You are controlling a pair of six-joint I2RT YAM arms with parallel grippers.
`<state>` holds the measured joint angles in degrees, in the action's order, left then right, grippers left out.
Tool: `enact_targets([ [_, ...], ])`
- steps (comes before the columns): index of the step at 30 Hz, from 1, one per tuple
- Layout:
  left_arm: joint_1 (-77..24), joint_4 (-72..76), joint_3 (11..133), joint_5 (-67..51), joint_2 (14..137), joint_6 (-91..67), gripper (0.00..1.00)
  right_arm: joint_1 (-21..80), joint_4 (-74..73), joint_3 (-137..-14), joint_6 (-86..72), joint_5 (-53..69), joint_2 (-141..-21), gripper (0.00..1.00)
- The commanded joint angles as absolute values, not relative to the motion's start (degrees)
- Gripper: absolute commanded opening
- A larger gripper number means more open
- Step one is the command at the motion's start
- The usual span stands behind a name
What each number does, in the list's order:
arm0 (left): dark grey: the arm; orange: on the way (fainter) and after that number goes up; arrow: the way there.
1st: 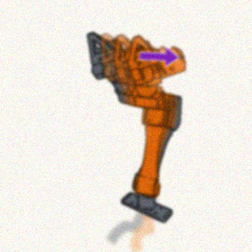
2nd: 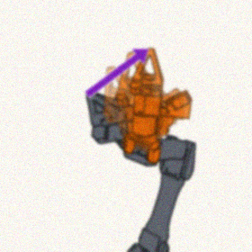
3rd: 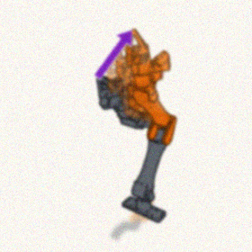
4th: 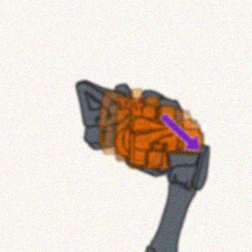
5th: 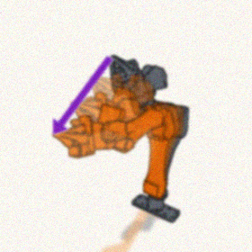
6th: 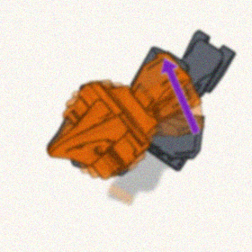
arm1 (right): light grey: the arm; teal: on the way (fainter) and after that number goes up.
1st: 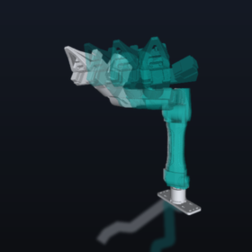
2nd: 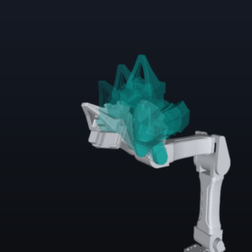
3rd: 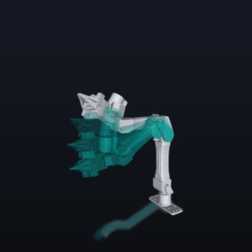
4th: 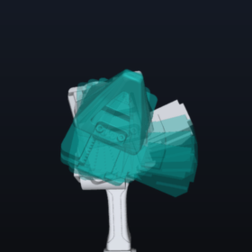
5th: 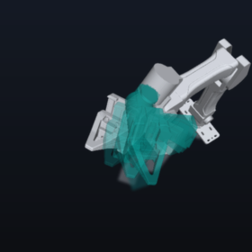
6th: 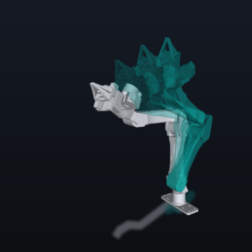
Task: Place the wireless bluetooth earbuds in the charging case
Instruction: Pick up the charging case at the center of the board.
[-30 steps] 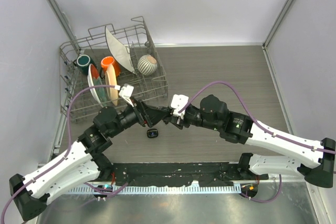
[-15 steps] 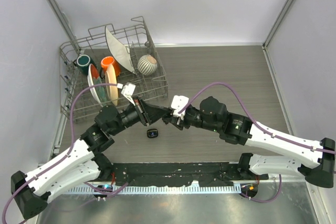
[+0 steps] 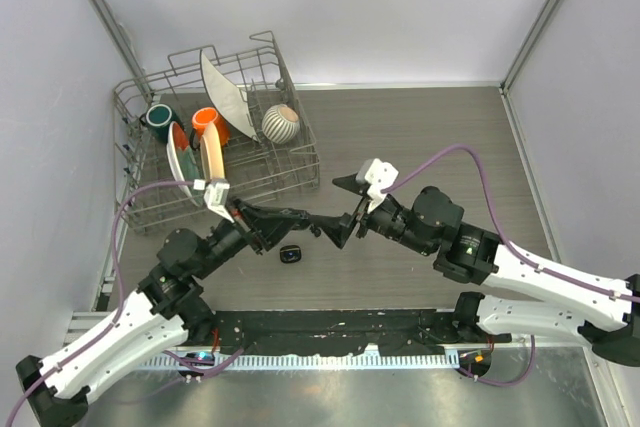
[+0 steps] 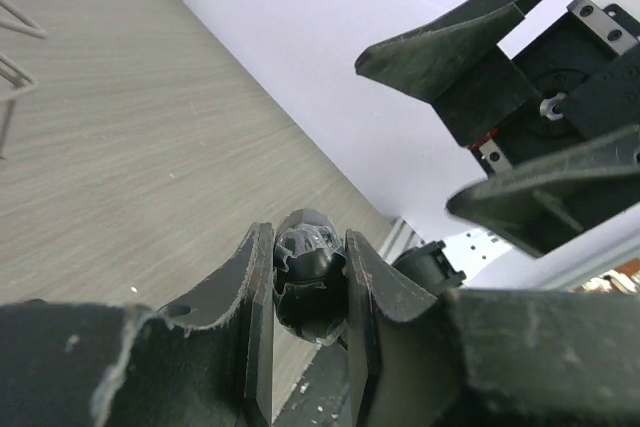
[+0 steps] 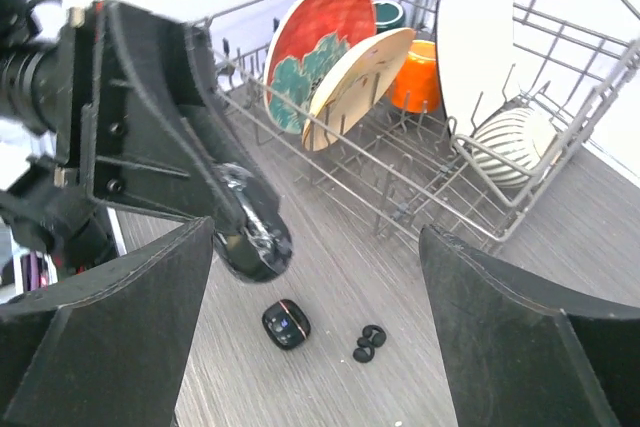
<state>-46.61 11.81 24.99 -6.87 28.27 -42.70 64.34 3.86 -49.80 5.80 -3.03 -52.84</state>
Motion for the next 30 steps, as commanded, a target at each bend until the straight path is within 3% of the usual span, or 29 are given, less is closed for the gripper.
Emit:
enact_targets([
  [1, -46.58, 16.61, 21.99, -0.97, 22.42, -37.80, 0.00, 64.25, 6.61, -52.81, -7.27, -12.98, -51.33, 0.90],
  [6, -46.50, 21.52, 18.99, 1.14, 17.23, -32.89, 0.00, 58.38, -9.91, -65.18, -31.03, -10.13, -60.09, 0.90],
  [7, -46.58, 22.32, 18.29, 0.97, 16.01, -31.74, 0.00, 55.92, -11.15, -65.82, -36.77, -6.80, -61.68, 0.89],
  [8, -46.50, 23.11, 17.93, 0.88, 15.65, -31.03, 0.00, 50.85, -11.07, -65.92, -41.96, 4.28, -62.83, 0.89],
  [10, -46.58, 24.34, 17.49, 0.88, 14.86, -28.66, 0.00, 47.56, -5.05, -61.63, -57.08, 15.49, -63.99, 0.89],
  [13, -46.58, 25.92, 16.88, 0.18, 14.33, -25.32, 0.00, 46.85, 8.32, -54.16, -70.26, 16.09, -61.62, 0.86],
  [15, -46.58, 26.89, 16.53, 0.18, 14.33, -24.26, 0.00, 46.93, 10.73, -52.83, -74.69, 14.42, -60.91, 0.84],
  [20, -46.50, 27.86, 16.35, 0.18, 15.20, -20.74, 0.00, 47.20, -3.15, -58.00, -82.70, 9.06, -61.17, 0.83],
  [30, -46.58, 33.40, 14.50, 1.23, 17.75, -20.30, 0.00, 50.89, -1.23, -57.83, -92.98, 10.54, -65.21, 0.82],
])
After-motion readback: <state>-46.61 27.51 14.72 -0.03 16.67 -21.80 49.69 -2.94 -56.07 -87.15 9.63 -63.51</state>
